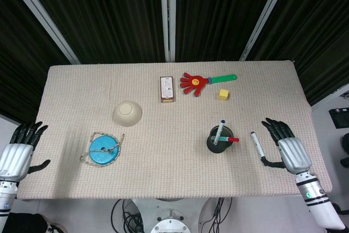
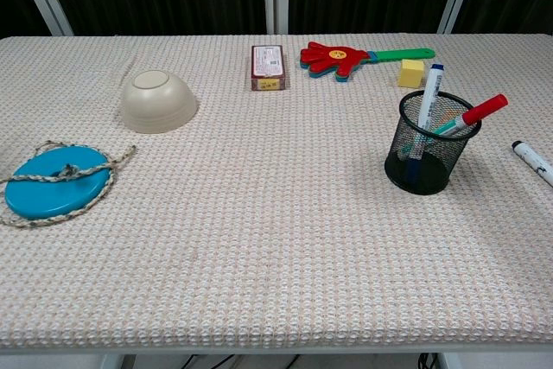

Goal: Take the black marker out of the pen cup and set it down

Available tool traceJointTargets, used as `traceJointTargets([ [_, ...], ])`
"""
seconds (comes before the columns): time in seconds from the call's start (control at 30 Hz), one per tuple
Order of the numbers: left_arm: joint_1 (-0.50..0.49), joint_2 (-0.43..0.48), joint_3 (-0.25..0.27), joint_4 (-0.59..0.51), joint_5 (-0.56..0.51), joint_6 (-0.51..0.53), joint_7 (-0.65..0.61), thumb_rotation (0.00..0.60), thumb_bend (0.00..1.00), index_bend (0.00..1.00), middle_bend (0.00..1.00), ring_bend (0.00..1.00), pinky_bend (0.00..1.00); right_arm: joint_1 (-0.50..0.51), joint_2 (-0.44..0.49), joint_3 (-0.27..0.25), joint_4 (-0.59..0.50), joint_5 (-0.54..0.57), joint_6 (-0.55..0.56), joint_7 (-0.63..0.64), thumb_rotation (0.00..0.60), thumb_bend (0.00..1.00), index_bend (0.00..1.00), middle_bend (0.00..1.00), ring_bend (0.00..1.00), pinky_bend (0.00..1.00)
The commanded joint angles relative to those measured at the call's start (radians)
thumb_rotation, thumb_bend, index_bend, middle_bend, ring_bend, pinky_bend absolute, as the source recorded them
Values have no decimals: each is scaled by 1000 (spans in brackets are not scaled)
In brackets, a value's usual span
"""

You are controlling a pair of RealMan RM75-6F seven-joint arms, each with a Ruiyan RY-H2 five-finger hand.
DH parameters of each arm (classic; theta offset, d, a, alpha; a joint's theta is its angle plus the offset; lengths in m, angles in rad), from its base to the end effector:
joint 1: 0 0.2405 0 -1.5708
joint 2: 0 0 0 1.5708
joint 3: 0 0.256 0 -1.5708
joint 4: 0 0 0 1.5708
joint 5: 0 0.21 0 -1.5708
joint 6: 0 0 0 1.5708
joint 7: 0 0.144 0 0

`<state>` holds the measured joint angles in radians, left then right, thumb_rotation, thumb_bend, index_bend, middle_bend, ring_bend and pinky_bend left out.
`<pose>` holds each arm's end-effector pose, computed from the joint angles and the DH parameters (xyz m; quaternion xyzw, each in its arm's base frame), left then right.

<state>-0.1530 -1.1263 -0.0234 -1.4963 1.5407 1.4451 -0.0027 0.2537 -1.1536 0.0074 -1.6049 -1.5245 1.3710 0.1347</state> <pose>-0.3199 0.1992 0.1578 -0.6464 -0.3445 -0.3641 0.5752 -0.2825 -0.2207 0.1263 0.6331 -0.4236 0.4312 0.4835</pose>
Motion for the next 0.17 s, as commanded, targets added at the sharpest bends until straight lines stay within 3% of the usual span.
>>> traceJointTargets([
  [0.03, 0, 7, -3, -9, 3, 8, 7, 600, 131, 105, 42, 0, 0, -57, 12, 27, 27, 18, 91, -47, 600, 39, 0, 0, 0, 0],
  [0.17, 1, 8, -10, -8, 9, 25, 5, 600, 131, 104, 43, 0, 0, -85, -5, 60, 59, 75, 132, -114, 600, 43, 0, 0, 0, 0],
])
